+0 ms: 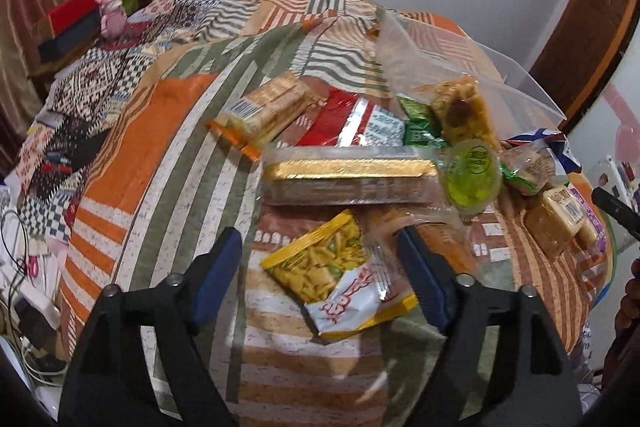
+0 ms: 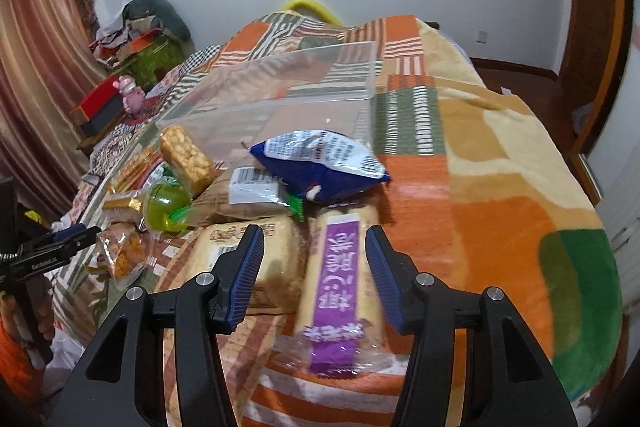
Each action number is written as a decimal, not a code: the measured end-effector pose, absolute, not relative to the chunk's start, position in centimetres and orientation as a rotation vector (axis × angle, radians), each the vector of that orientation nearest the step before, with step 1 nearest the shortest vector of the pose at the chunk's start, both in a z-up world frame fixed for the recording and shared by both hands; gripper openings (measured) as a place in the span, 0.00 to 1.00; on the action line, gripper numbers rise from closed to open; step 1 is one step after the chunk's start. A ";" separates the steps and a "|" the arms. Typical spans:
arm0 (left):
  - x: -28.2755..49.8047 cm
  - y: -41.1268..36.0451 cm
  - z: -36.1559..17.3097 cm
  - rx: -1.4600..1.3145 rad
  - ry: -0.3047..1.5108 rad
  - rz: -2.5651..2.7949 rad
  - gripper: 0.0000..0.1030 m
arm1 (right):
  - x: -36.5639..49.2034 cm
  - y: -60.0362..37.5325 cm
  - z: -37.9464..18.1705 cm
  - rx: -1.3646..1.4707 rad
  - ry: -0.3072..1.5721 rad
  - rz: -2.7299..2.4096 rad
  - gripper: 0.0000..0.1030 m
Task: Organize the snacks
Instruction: 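Move left tool to the yellow chip bag while right tool approaches the purple-label cake bar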
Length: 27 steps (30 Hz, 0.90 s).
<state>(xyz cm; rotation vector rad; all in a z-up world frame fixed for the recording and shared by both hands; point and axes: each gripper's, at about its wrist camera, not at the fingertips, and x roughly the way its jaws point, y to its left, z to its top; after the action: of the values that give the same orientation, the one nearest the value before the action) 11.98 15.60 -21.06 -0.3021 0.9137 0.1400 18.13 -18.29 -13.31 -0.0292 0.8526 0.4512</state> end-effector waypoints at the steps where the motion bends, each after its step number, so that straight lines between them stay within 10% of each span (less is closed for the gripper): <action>1: 11.9 15.8 -21.2 -0.310 0.917 0.140 0.80 | 18.3 -18.2 -13.4 -0.038 0.853 0.442 0.48; 18: 11.9 15.0 -21.9 -0.324 0.954 0.077 1.00 | 18.8 -19.1 -15.4 -0.090 0.940 0.397 0.48; 27: 12.1 14.4 -19.7 -0.271 0.924 0.111 0.94 | 19.0 -19.0 -15.6 -0.090 0.948 0.411 0.48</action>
<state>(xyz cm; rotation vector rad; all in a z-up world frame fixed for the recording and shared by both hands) 12.12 14.37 -19.74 -0.2708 0.9238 0.1106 18.95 -19.04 -15.62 -0.0905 0.9476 0.4111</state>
